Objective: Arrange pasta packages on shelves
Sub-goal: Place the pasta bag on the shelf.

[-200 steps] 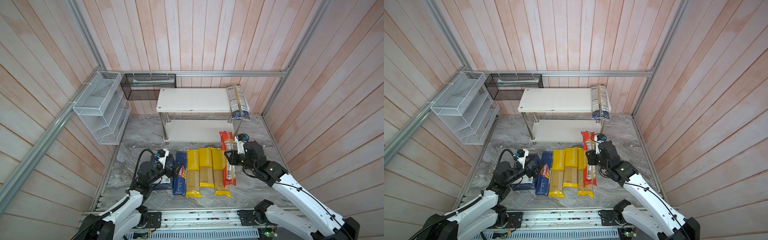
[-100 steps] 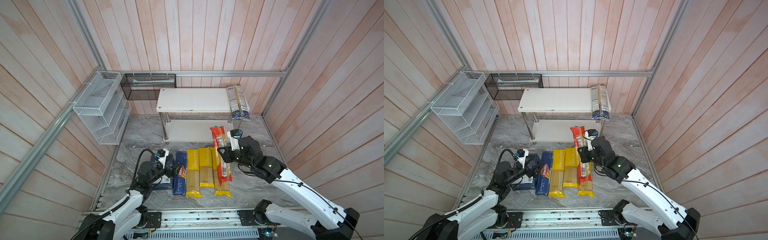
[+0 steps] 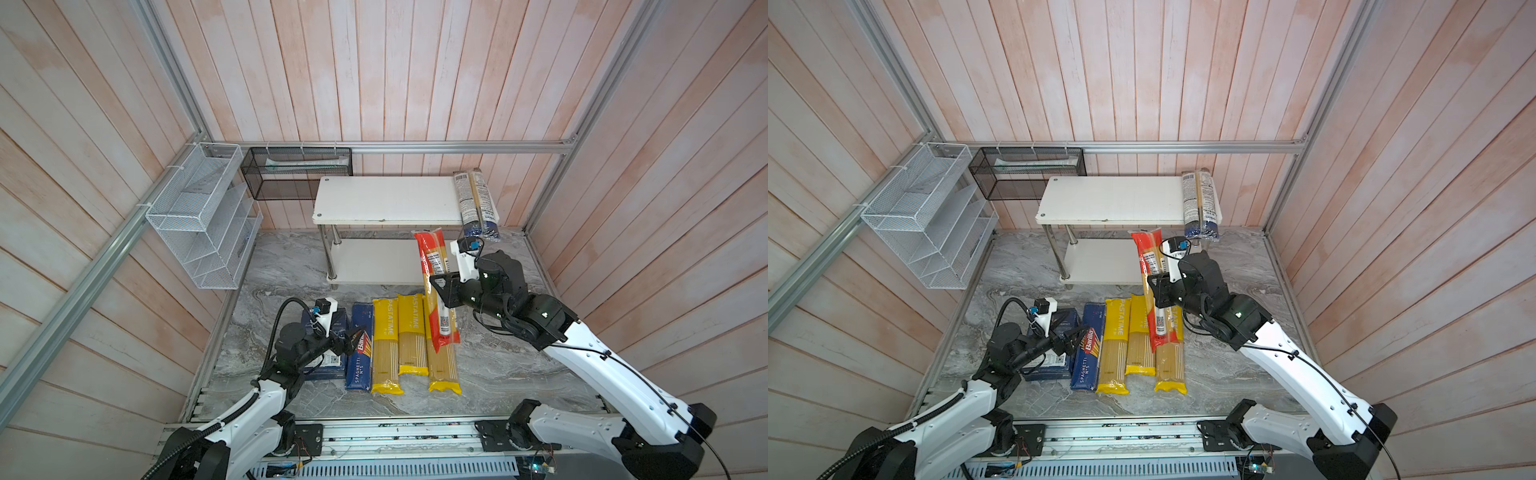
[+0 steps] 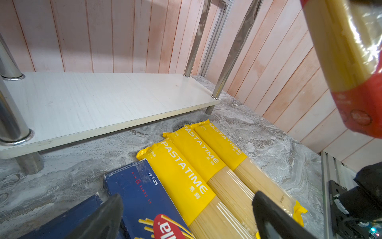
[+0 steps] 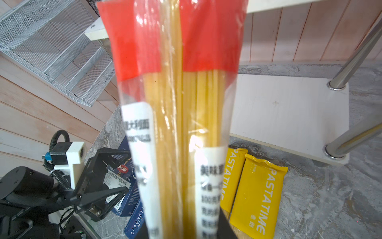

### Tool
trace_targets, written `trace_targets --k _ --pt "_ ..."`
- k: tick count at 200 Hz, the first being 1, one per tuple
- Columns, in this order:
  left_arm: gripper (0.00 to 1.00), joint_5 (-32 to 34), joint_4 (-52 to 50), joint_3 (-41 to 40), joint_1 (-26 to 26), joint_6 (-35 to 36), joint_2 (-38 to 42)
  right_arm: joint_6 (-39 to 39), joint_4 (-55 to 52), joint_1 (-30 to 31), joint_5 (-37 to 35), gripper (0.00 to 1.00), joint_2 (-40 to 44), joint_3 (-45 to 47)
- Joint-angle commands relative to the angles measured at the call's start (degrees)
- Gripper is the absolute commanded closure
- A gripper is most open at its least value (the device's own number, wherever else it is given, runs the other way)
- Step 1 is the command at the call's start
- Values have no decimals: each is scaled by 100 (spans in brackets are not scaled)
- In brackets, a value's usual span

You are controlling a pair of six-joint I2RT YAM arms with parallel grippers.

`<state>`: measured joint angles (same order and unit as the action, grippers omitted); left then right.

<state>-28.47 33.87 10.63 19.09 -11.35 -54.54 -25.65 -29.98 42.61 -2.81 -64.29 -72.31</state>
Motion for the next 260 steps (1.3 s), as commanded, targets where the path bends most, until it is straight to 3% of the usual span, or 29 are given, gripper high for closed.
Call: trace_targets --k 1,31,77,127,260 --pt "0 -23 44 -25 20 101 7 103 422 30 -300 100 -33 -708" --pt "0 -12 91 -46 16 115 19 86 4 -1 -586 100 -452 -1422" --pt "0 -79 78 -26 17 81 9 200 -145 -122 -442 100 -906 -2202" --pt "0 10 -38 -69 16 90 258 339 -345 -690 320 100 -1463 -3058" --pt "0 28 75 -112 16 63 150 560 -559 -1314 1050 100 -2730 -4853"
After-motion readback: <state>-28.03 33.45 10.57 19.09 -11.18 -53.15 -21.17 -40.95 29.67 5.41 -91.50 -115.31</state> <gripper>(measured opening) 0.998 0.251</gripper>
